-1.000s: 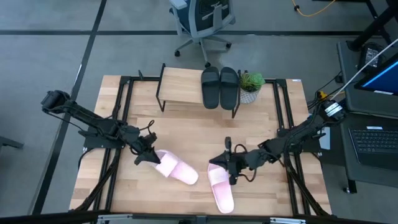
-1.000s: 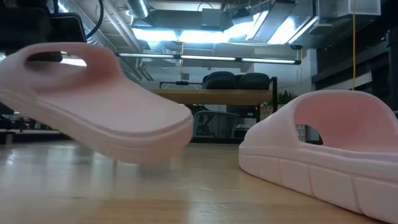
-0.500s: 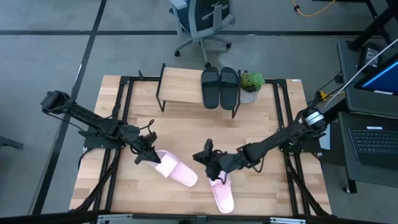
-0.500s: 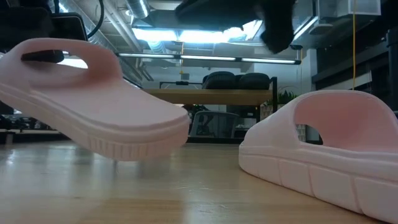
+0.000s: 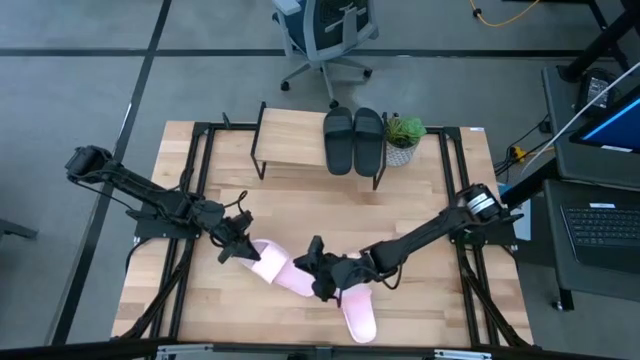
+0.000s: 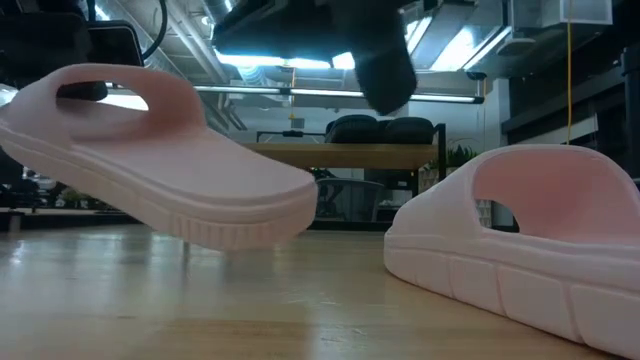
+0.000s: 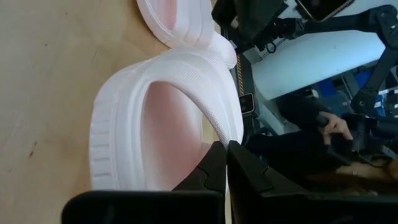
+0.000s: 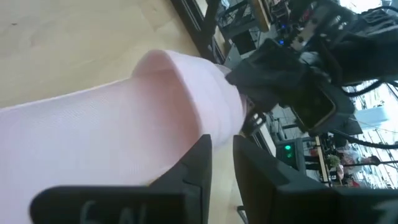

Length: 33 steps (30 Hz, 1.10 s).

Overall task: Pick and place slides into the shelf
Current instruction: Put the left pink slides on the shelf

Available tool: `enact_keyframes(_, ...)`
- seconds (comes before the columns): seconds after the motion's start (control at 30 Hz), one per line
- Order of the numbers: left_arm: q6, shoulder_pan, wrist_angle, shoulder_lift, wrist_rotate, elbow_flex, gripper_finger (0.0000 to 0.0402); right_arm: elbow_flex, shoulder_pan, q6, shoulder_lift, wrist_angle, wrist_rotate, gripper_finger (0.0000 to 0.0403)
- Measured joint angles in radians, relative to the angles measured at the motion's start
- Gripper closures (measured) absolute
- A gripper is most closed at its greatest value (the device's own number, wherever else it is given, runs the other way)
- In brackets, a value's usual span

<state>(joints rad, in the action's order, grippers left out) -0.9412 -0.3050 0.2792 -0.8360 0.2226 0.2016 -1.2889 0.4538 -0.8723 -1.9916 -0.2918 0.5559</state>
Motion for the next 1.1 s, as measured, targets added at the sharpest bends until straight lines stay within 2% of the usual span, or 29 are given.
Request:
enact_keyframes(0.13, -0.002, 0.0, 0.001, 0.0, -0.001, 0.0, 0.0401, -0.023, 0.0, 0.0, -0.025, -0.001, -0.012, 0.0334)
enact_keyframes(0.53, -0.03, 0.0, 0.001, 0.0, -0.007, 0.0, 0.0401, -0.025, 0.0, 0.005, -0.029, -0.038, -0.136, 0.0333)
enact_keyframes(0.83, -0.098, 0.0, 0.006, 0.0, -0.064, 0.0, 0.0401, -0.025, -0.028, -0.003, -0.029, -0.048, -0.141, 0.0333)
enact_keyframes(1.1, -0.107, 0.033, 0.025, 0.0, -0.053, 0.0, 0.0401, -0.025, -0.044, -0.048, -0.029, -0.04, -0.142, 0.0333)
